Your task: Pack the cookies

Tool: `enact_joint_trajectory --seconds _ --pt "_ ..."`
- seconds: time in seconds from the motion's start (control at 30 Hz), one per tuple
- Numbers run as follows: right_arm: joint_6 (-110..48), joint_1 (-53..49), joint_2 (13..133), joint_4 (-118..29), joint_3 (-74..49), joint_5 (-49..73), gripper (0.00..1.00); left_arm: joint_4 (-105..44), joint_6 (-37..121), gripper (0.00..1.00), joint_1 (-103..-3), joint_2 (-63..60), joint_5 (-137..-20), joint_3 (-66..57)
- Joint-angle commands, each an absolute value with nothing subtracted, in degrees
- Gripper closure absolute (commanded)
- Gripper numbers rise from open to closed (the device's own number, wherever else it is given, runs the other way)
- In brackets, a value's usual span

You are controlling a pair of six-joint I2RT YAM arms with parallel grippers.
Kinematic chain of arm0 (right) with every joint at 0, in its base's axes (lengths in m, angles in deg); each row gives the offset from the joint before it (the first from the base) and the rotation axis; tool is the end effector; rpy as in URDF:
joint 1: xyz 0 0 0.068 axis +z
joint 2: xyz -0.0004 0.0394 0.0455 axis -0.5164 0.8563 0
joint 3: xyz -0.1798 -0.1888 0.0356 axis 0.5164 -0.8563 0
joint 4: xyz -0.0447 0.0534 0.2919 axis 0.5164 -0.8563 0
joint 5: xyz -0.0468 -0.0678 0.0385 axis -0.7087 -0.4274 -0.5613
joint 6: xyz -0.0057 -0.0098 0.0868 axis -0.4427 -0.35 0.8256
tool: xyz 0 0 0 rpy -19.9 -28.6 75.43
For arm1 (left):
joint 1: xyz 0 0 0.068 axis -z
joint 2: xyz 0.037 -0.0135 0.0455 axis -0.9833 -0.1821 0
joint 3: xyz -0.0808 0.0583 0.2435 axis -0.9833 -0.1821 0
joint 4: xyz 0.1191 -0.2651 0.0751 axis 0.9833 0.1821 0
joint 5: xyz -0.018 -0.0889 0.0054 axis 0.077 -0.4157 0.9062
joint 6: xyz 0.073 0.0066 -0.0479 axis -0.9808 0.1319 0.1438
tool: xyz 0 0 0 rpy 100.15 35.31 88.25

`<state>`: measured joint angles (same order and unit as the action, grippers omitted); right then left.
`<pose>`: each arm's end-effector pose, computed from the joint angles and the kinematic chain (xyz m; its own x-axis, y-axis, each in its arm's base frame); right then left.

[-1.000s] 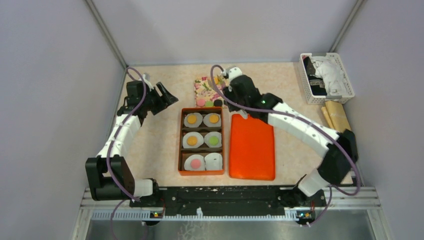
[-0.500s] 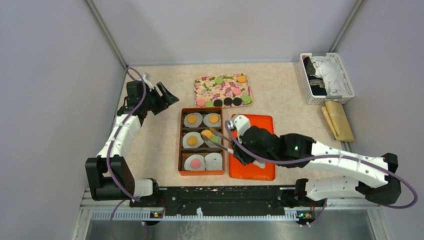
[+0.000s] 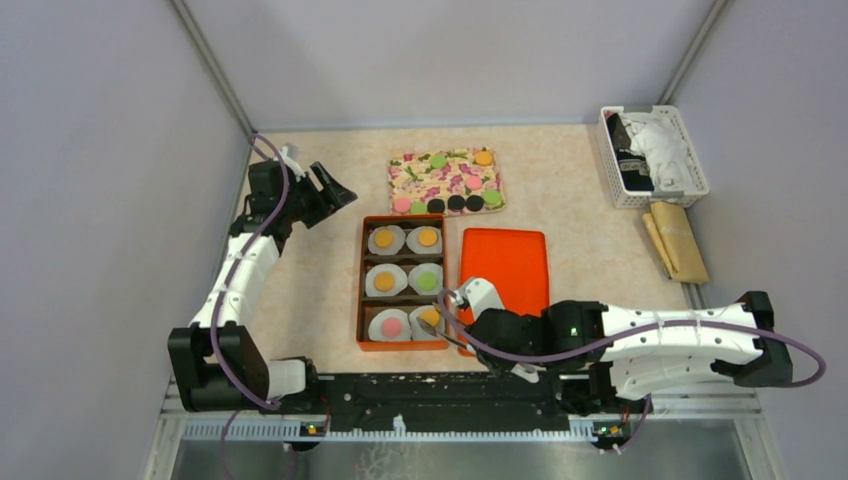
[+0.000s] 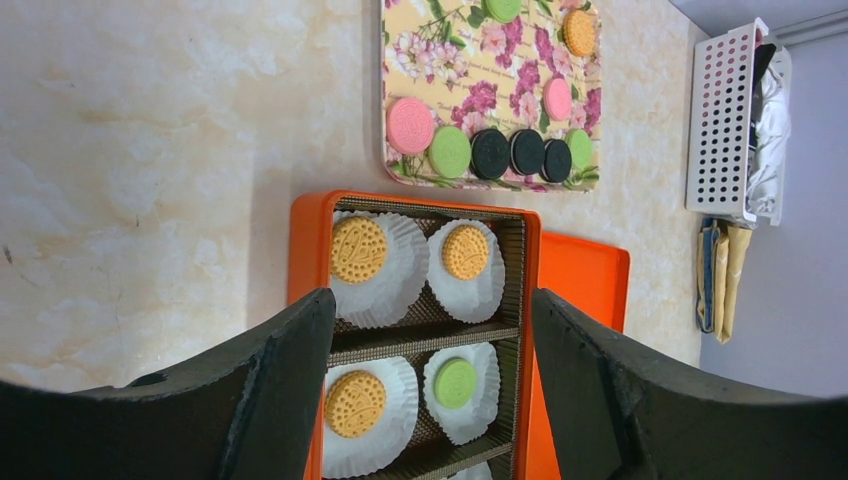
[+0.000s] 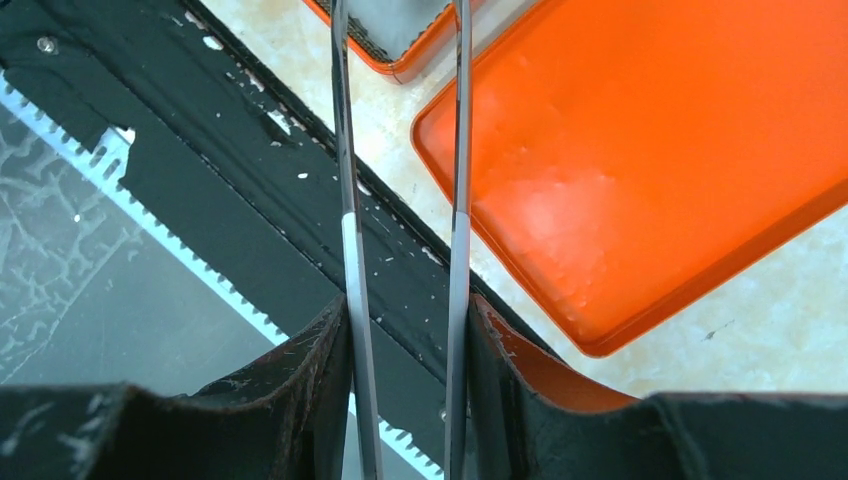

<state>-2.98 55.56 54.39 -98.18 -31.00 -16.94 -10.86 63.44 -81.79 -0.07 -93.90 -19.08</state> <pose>0.0433 0.2651 0.2467 -0.5694 -0.5685 -0.5938 -0.7259 0.6867 0.0386 0.3617 -0.0169 0.2558 -0.6238 -0.5218 -0.5819 -0.0454 0.7674 -0.6396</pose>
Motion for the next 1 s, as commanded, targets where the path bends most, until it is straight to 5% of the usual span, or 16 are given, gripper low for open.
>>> enact_joint_trajectory --seconds 0.0,0.37,0.63,0.97 --pt "-0.44 56.27 54.45 -95.02 -31.04 -21.43 1.0 -11.86 63.08 0.22 -82.15 1.72 -94.8 -19.27" --pt "-0.54 56.28 55.94 -94.55 -30.83 -22.48 0.66 -11.72 62.82 0.22 -82.15 1.53 -94.64 -19.01" --pt "-0.2 56.23 56.15 -94.16 -30.83 -22.91 0.58 -12.06 62.82 0.21 -82.15 1.92 -95.14 -18.92" --pt "0.83 56.27 55.28 -94.63 -30.6 -25.83 0.63 -12.55 62.74 0.21 -82.15 2.34 -95.05 -19.49"
